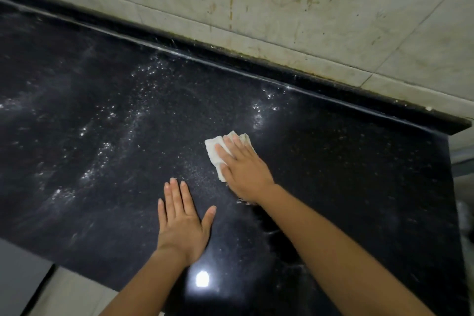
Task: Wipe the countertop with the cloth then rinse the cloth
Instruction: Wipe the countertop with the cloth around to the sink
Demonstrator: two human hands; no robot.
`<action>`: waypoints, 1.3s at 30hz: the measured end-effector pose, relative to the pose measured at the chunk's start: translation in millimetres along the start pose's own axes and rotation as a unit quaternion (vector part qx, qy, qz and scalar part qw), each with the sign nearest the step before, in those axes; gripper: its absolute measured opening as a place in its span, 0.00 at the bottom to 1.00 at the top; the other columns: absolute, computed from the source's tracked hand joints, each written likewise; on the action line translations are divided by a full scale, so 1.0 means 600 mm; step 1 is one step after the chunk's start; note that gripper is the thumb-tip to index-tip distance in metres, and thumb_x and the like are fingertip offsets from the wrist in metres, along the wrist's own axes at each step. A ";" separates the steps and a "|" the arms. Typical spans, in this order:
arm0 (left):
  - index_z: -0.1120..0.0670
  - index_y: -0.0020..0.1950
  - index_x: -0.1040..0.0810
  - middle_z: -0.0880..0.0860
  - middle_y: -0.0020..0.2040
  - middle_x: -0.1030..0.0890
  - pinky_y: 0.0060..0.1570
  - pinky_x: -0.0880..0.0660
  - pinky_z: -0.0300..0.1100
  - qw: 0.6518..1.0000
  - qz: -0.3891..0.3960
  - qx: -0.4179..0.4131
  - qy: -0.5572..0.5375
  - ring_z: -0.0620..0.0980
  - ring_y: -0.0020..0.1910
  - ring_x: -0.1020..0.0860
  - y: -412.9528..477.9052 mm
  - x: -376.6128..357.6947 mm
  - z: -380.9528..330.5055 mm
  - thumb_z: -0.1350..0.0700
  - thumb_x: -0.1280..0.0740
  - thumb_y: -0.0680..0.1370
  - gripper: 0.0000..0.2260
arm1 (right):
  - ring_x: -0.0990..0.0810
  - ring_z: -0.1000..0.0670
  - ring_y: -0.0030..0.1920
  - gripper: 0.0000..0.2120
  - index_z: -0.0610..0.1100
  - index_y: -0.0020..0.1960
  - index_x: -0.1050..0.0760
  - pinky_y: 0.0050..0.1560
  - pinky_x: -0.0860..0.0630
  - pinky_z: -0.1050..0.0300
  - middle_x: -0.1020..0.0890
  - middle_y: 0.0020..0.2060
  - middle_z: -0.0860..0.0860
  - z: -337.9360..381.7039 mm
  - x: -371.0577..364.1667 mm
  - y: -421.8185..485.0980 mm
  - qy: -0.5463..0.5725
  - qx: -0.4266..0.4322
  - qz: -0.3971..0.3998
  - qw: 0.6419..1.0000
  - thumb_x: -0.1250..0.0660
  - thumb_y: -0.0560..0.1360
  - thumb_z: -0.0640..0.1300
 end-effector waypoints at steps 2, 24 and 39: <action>0.59 0.69 0.76 0.55 0.68 0.78 0.68 0.73 0.49 0.999 -0.025 -0.018 -0.006 0.50 0.68 0.77 -0.001 0.002 0.002 0.31 0.79 0.64 0.42 | 0.45 0.42 0.76 0.27 0.43 0.75 0.39 0.74 0.61 0.54 0.38 0.75 0.43 -0.046 0.011 0.007 -0.002 0.031 0.017 0.999 0.56 0.79 0.51; 0.57 0.70 0.74 0.54 0.71 0.75 0.71 0.70 0.47 0.987 -0.054 -0.130 0.078 0.50 0.71 0.74 0.255 0.157 0.060 0.32 0.72 0.70 0.37 | 0.56 0.44 0.77 0.30 0.54 0.78 0.52 0.74 0.61 0.46 0.51 0.78 0.46 -0.240 0.038 0.010 -0.025 -0.391 -0.031 0.919 0.64 0.79 0.62; 0.58 0.68 0.78 0.55 0.69 0.79 0.70 0.71 0.48 0.988 0.013 -0.120 0.091 0.51 0.68 0.77 0.257 0.169 0.053 0.34 0.78 0.65 0.39 | 0.46 0.44 0.76 0.30 0.47 0.75 0.39 0.76 0.55 0.50 0.39 0.75 0.45 -0.143 0.035 0.212 0.018 -0.145 -0.033 0.989 0.60 0.78 0.56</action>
Point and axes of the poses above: each hand's wrist, its own y-axis towards the middle knuckle, its own x-axis out of the back of the hand, z = x × y, the point moved 2 cm from there along y, towards the middle knuckle
